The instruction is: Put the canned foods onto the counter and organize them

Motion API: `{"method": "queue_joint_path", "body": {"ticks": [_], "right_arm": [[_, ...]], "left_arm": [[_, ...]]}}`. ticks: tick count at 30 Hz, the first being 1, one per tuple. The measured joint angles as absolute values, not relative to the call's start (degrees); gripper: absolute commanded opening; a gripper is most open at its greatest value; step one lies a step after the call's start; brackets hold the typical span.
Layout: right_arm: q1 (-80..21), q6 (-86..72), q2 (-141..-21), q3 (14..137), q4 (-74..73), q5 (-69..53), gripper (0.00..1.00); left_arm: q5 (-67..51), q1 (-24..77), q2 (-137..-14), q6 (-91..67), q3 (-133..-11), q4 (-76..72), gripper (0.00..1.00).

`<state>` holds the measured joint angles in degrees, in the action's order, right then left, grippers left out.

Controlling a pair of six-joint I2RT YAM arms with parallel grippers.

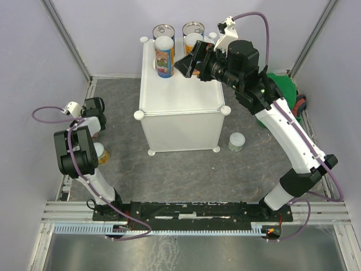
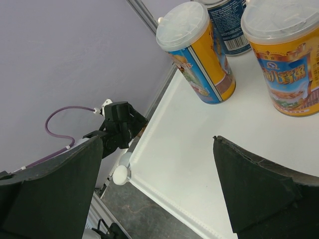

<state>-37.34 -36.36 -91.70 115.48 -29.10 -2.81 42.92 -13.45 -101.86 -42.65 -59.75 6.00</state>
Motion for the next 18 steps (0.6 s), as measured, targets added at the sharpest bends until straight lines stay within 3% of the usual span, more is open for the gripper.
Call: {"method": "queue_joint_path", "body": {"ticks": [1,3,18], "right_arm": [[-37.3,-36.4,-91.7,115.5,-29.1,-2.8,0.99],[-37.3,-36.4,-91.7,115.5,-29.1,-2.8,0.99],[-37.3,-37.2,-91.5,112.9,-27.0,-3.4,0.99]], "left_arm": [[42.9,-13.5,-101.8,-42.4,-59.7,5.8,0.22],[42.8,-13.5,-101.8,-42.3,-59.6,5.6,0.05],[34.3,-13.4,-96.0,-43.4,-58.4,9.8,0.03]]}}
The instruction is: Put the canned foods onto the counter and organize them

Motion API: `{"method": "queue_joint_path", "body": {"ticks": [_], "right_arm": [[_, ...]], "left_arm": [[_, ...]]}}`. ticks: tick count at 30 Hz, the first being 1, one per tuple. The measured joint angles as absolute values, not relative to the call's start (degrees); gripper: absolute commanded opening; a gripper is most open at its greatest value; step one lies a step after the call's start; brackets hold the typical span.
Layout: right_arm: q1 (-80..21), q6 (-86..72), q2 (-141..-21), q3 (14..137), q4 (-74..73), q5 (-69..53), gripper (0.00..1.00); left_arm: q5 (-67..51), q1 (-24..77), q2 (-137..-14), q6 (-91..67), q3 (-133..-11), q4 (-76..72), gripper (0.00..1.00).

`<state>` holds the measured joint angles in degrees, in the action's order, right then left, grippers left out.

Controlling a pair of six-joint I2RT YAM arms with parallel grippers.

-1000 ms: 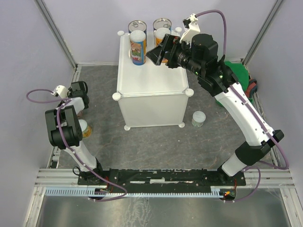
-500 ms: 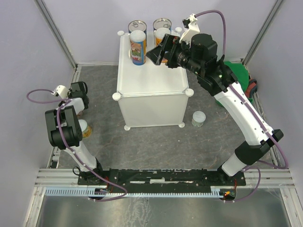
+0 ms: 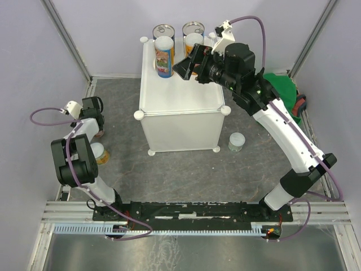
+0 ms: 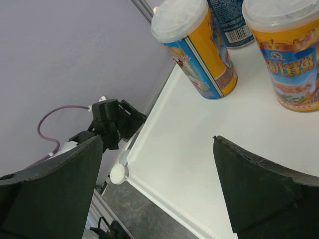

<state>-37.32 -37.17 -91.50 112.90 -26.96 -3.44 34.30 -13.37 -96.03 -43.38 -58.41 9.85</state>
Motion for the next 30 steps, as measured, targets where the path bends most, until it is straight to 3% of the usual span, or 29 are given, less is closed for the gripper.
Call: {"method": "queue_joint_path", "body": {"ticks": [15,30], "right_arm": [[-37.3,-34.0,-88.3,106.5,-26.0,-2.7,0.99],[-37.2,-30.4,-84.0,101.1,-24.1,0.7,0.99]], "left_arm": [[30.0,-9.6,-84.6,-43.6,-61.4,17.6,0.03],[31.6,0.9,-75.4,-37.1,-69.6,17.7,0.03]]}}
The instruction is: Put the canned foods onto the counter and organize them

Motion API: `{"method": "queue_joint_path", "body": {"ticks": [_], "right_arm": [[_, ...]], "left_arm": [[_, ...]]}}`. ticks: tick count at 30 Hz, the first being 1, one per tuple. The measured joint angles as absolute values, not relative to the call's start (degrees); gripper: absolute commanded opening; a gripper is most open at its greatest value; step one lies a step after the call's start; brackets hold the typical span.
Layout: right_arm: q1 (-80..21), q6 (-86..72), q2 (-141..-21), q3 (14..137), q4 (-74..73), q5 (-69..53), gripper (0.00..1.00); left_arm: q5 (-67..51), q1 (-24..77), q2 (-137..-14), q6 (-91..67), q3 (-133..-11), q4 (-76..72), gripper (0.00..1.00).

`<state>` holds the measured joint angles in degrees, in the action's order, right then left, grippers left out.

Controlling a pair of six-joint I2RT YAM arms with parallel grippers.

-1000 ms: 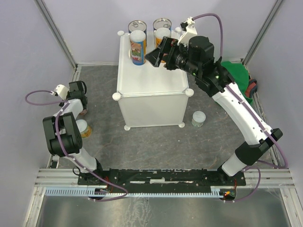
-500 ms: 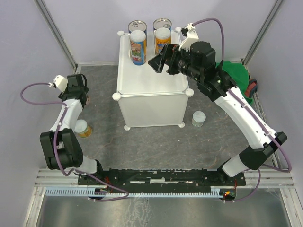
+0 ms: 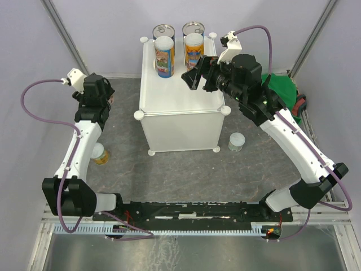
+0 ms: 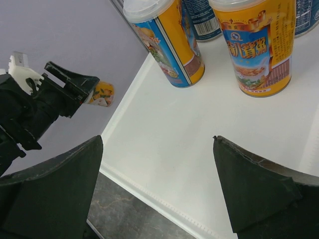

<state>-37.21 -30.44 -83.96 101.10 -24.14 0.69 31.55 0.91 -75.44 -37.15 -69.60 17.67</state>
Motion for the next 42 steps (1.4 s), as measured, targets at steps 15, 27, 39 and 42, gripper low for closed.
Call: {"method": "queue_joint_path", "body": {"ticks": [15,27,39,42], "right_arm": [[-37.0,-30.2,-83.3,100.4,-22.6,2.2,0.99],[-36.8,-30.0,-82.8,100.4,-22.8,5.3,0.99],[-36.6,-28.3,-80.5,100.2,-25.0,10.6,0.99],[-36.5,-27.7,-79.4,99.2,-25.8,12.6,0.99]], "left_arm": [[28.3,6.0,-67.7,-23.2,-77.6,15.9,0.03],[11.3,8.6,-66.6,-17.2,-81.7,11.9,0.03],[-2.6,15.7,-73.0,-10.0,-91.5,13.5,0.03],[-4.3,17.9,-74.9,-7.7,-94.1,15.3,0.03]]}}
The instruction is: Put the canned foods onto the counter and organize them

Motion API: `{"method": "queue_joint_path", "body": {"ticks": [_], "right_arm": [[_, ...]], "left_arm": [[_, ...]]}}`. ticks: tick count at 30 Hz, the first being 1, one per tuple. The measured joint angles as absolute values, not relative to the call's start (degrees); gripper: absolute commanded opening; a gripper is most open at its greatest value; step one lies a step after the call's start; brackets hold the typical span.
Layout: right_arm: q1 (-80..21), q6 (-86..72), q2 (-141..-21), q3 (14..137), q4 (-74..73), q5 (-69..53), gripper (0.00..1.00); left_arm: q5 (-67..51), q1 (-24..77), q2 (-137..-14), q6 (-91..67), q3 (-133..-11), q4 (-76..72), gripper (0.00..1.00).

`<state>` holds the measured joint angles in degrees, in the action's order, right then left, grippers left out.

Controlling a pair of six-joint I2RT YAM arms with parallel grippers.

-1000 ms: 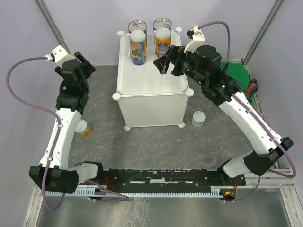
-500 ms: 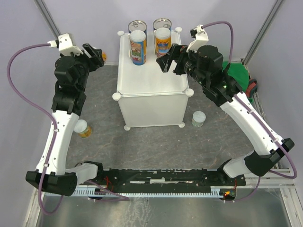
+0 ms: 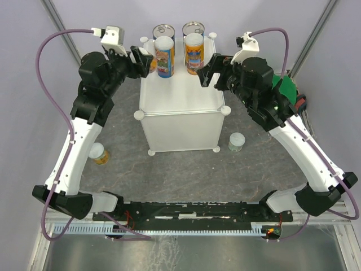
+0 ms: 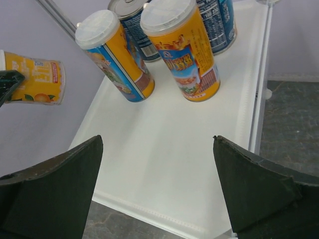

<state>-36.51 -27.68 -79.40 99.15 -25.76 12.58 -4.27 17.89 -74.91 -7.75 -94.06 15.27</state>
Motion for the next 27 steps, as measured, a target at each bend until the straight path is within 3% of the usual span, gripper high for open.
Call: {"method": "queue_joint_path", "body": {"ticks": [14,27], "right_arm": [[-35.7,-24.4,-76.5,96.5,-32.0,22.2,0.99],[-33.1,-23.9,-71.2,87.6,-36.3,31.9,0.99]], "left_arm": [[-2.9,28.8,-83.6,3.0,-108.6,30.4,0.03],[2.9,29.8,-85.8,5.9,-109.9,37.9,0.03]]}}
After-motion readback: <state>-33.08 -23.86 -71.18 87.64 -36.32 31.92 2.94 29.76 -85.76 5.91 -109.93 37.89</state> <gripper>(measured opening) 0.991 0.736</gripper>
